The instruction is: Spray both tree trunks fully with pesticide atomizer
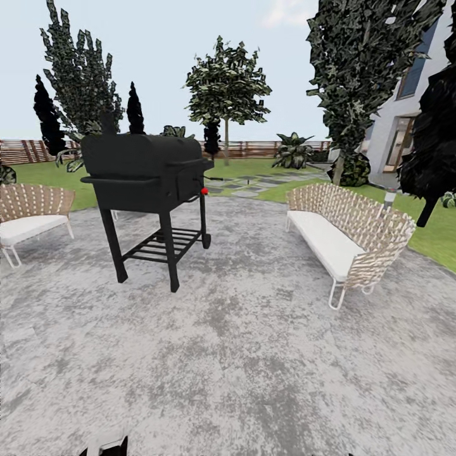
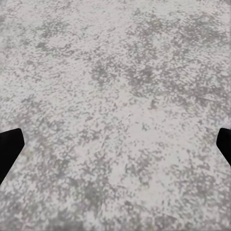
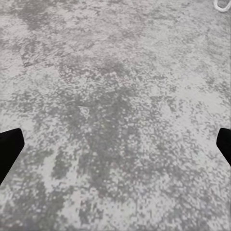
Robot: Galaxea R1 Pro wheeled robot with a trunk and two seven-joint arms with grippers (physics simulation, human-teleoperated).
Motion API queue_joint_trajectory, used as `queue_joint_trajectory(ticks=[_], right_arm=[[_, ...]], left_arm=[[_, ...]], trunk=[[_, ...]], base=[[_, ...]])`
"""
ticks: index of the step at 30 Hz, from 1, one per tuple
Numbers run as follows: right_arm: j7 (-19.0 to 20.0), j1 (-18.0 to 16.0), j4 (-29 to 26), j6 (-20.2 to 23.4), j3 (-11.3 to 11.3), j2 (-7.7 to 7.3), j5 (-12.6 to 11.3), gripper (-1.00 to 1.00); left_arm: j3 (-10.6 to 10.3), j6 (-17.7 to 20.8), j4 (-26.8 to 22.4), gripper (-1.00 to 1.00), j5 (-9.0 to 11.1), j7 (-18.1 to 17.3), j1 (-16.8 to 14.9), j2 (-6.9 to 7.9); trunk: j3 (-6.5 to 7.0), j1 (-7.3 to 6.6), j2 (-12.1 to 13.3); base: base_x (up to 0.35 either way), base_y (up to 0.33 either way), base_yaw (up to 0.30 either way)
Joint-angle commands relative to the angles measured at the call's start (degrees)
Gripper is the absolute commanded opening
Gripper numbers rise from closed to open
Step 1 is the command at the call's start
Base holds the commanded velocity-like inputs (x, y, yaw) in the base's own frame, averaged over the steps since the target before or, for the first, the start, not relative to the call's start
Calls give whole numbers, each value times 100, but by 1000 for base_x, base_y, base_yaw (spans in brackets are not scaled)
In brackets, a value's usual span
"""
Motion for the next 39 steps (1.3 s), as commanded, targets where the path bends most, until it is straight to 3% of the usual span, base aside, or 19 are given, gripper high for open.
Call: queue_joint_trajectory(ticks=[1, 25, 39], right_arm=[[0, 0, -1, 0, 0, 0, 0, 100], [0, 0, 14, 0, 0, 0, 5, 100], [-9, 0, 16, 0, -1, 21, 0, 100]], left_arm=[[0, 0, 0, 100, 0, 0, 0, 0], [9, 7, 0, 100, 0, 1, 0, 2], [9, 9, 0, 100, 1, 6, 0, -1]], trunk=[[-19, 23, -42], [-453, 550, -1004], [-807, 857, -1566]], base=[[0, 0, 39], [0, 0, 3], [0, 0, -3]])
